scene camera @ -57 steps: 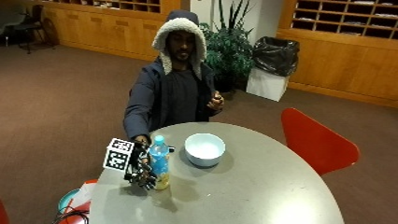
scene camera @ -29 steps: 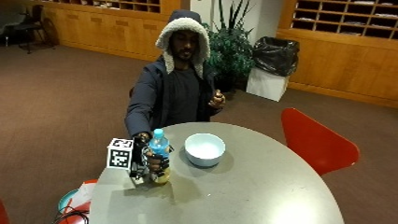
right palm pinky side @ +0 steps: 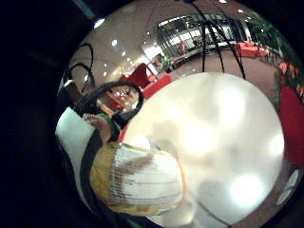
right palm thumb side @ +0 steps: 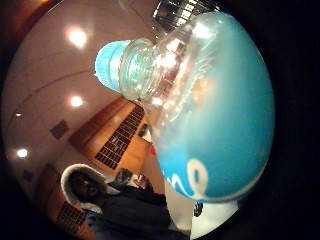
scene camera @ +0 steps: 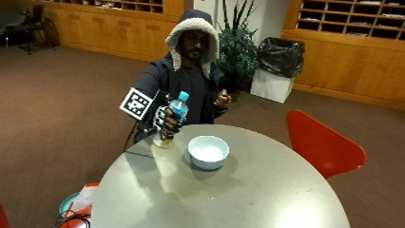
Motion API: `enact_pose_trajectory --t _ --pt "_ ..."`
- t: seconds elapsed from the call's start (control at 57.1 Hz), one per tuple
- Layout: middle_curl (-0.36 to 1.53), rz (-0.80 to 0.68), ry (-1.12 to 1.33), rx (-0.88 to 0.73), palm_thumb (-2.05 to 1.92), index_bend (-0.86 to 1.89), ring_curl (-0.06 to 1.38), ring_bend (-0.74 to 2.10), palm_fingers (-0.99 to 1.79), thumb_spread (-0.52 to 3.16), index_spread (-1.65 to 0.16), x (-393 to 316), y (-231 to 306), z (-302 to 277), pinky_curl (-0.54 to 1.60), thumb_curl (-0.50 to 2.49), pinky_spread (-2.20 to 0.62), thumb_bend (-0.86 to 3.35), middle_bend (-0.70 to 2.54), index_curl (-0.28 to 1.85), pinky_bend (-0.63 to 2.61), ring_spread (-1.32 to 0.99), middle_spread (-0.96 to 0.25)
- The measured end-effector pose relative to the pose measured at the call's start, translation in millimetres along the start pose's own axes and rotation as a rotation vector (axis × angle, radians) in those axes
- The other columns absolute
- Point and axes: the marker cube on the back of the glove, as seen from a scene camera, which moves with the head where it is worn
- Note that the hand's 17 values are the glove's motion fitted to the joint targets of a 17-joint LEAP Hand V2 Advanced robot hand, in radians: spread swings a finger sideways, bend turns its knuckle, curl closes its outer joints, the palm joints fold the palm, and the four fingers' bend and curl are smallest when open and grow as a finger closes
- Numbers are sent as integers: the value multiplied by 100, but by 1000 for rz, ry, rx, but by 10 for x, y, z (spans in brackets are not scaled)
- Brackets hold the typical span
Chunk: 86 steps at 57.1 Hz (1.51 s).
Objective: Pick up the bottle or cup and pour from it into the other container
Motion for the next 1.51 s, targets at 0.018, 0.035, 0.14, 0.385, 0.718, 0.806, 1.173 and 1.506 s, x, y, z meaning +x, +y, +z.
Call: enact_pose_trajectory --t 0.018,0.035,0.14,0.385,0.718,0.806,1.173,1.506 --pt "47 -9 35 0 100 11 44 63 116 34 -26 -30 2 20 38 66 -12 -4 34 26 52 -20 -23" --pt "47 -9 70 2 100 11 44 63 116 34 -26 -59 3 43 38 66 -12 -4 34 26 52 -20 -23" --pt "48 -55 283 -157 99 11 44 62 116 33 -26 -161 133 133 38 67 -13 -4 34 27 52 -20 -23" --pt "49 -136 736 -452 99 12 45 62 115 35 -25 -308 243 424 38 68 -11 -4 34 28 51 -19 -23" --pt "49 -279 1183 -621 100 11 44 61 114 38 -26 -452 335 825 37 69 -10 -4 34 28 49 -19 -23" --pt "49 -310 1259 -650 101 11 44 61 114 38 -26 -478 381 935 37 69 -9 -4 34 28 49 -19 -23" --pt "49 -392 1472 -720 101 11 44 60 113 38 -26 -502 489 1229 37 69 -9 -4 33 28 49 -19 -23" --pt "49 -284 1198 -639 101 10 44 59 113 38 -26 -497 486 987 37 69 -9 -4 33 28 49 -19 -23"
